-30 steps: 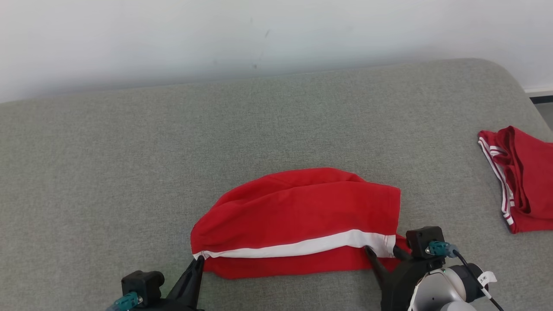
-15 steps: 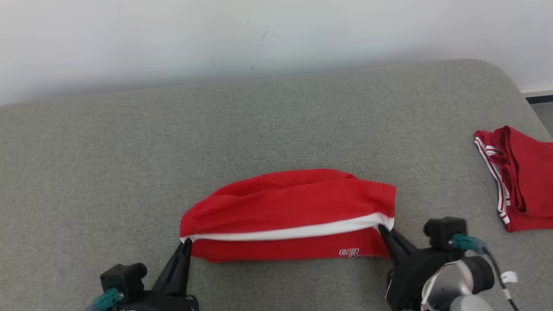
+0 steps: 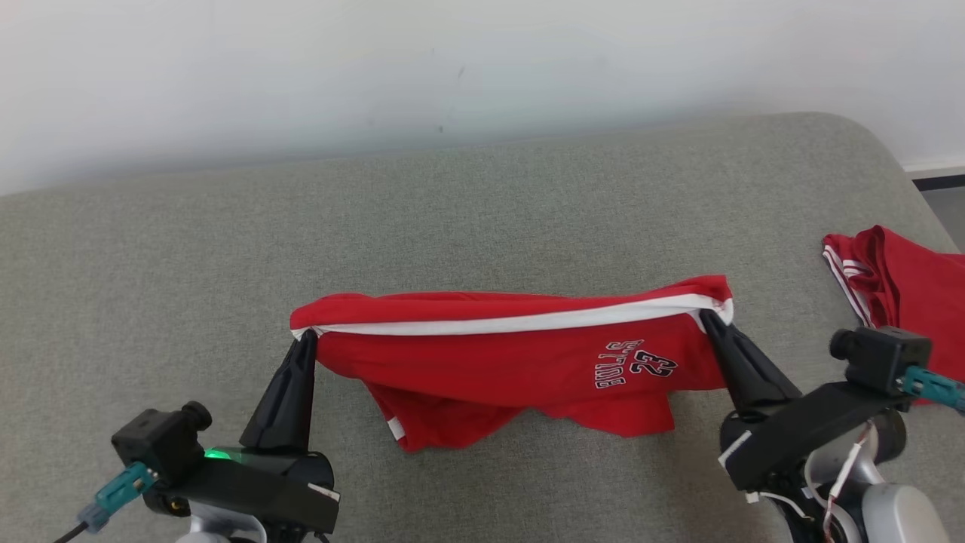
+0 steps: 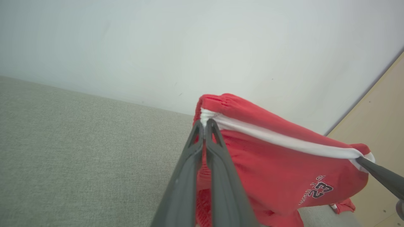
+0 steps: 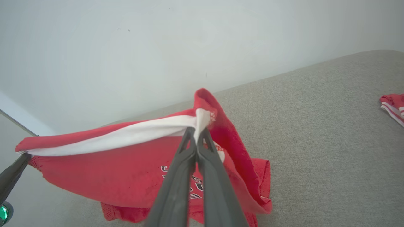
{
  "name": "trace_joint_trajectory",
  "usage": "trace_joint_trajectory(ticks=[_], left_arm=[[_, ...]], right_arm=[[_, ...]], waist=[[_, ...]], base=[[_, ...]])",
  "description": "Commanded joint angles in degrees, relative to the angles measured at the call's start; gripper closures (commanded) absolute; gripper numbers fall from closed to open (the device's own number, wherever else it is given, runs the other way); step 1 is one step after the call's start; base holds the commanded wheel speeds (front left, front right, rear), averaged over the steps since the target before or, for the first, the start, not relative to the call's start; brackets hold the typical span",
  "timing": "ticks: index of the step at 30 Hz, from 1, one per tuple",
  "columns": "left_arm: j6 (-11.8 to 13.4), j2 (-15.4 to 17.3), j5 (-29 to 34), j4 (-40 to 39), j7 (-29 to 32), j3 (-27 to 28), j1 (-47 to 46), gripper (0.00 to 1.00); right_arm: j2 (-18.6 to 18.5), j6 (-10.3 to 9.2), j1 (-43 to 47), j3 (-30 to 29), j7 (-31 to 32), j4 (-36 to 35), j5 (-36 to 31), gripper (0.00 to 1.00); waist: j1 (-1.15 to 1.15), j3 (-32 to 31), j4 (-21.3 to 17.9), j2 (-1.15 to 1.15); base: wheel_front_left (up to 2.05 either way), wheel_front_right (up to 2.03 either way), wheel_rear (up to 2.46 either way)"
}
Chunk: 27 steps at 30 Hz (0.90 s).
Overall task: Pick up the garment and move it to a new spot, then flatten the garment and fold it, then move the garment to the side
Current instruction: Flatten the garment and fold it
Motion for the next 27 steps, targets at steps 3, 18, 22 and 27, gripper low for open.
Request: trace_joint_trajectory(ticks=[3,18,22,27], left_arm=[[0.98,0.84,1.24,-0.5,0.86,-0.57,0.58,1.0],[0.8,1.68,-2.04,-7.6,3.16,-0.42,0.1,1.0],[-0.33,3.22,-3.54,-10.03,7.2,-0.5,-7.82,1.0],[-0.69,4.49,-5.86,-11.02,11.29,0.5,-17.35,1.0]], right_arm=[[-0.37,-0.17,1.47,-1.81,0.01,0.06,-0.04,1.0],[1.04,-0.16,-0.82,-3.52,-0.93,-7.39,6.53,1.0],[-1.35,-0.16,-7.86,-1.79,-0.5,-8.69,6.76,1.0],[-4.23,-0.16,-16.34,0.37,-1.17,-6.91,5.19,1.0]], waist=[[0.0,-0.25,0.06,0.0],[0.0,-0.42,-0.48,0.0],[0.0,-0.69,-0.7,0.0],[0.0,-0.7,-1.09,0.0]], base=[[0.0,0.0,0.0],[0.0,0.0,0.0],[0.0,0.0,0.0],[0.0,0.0,0.0]])
